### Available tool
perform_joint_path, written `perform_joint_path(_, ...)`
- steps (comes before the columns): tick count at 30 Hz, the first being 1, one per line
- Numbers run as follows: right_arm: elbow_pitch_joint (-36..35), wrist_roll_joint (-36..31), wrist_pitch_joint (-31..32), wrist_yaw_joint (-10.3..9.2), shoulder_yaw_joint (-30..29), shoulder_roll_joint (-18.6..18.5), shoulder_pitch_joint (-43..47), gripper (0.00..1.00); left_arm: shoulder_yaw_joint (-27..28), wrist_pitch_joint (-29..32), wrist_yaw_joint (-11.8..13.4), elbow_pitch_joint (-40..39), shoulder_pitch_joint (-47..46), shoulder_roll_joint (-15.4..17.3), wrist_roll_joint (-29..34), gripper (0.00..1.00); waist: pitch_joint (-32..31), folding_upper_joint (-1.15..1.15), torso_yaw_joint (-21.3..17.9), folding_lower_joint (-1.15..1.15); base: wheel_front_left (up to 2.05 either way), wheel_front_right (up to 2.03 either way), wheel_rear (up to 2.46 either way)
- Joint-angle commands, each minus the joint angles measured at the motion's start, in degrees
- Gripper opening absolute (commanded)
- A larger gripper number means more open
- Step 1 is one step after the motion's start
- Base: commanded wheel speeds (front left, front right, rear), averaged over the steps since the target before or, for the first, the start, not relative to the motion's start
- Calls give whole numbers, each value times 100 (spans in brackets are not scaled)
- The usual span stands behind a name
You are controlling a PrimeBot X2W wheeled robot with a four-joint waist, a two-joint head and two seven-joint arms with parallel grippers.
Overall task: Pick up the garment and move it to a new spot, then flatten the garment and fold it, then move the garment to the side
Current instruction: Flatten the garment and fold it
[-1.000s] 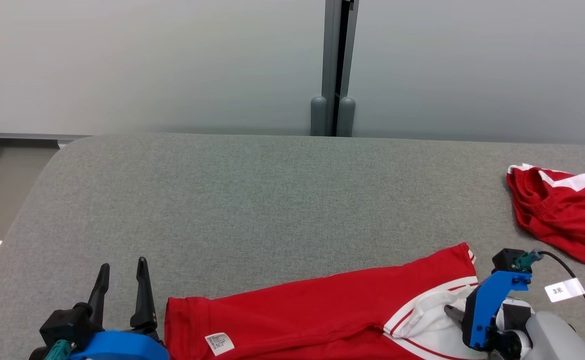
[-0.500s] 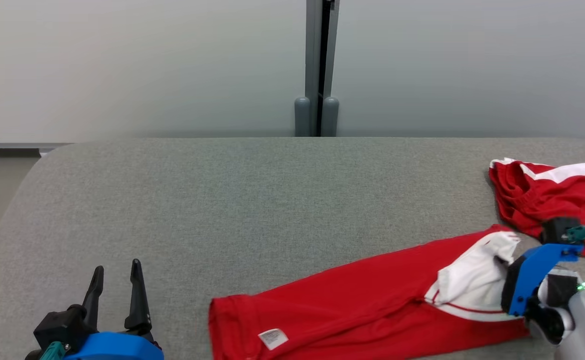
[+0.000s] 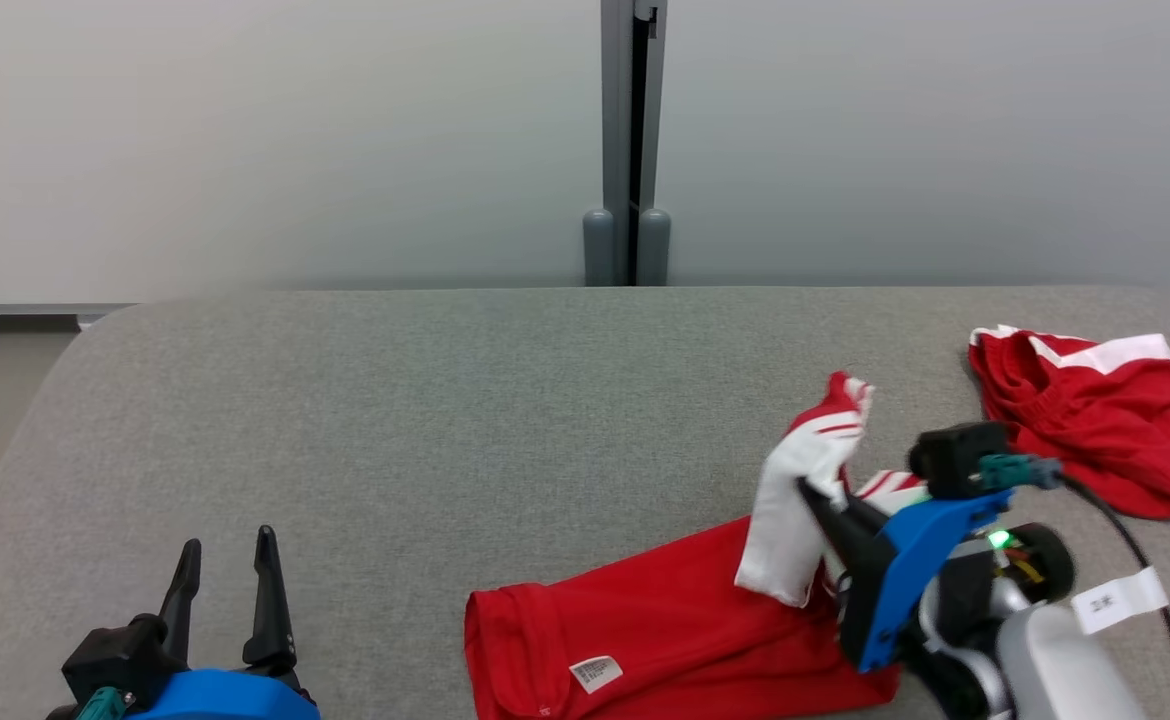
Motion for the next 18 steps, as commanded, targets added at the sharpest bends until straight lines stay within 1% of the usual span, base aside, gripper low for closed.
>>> perform_joint_path(1,-125,129,79,3,199,129,157,0,-7,-25,-29,24,-49,23,40,100,20,-1,79,0,0,0,0)
perform_joint_path(3,-259,258,179,2,519,231,269,0,-48,-24,-35,57,-108,2,55,100,22,-1,228,0,0,0,0)
perform_joint_path(7,-67,508,171,2,990,332,321,0,-114,-24,-74,156,-190,-26,66,100,45,-1,597,0,0,0,0)
perform_joint_path(10,243,736,-53,3,1198,361,164,0,-130,-20,-79,248,-227,-1,65,100,59,-1,843,0,0,0,0)
perform_joint_path(13,675,1001,-413,3,1322,353,-31,0,-174,-14,-85,284,-283,-3,72,100,81,-1,1038,0,0,0,0)
perform_joint_path(18,1380,1512,-942,3,1722,358,-397,0,-169,-4,-89,338,-312,39,27,100,116,-1,1160,0,0,0,0)
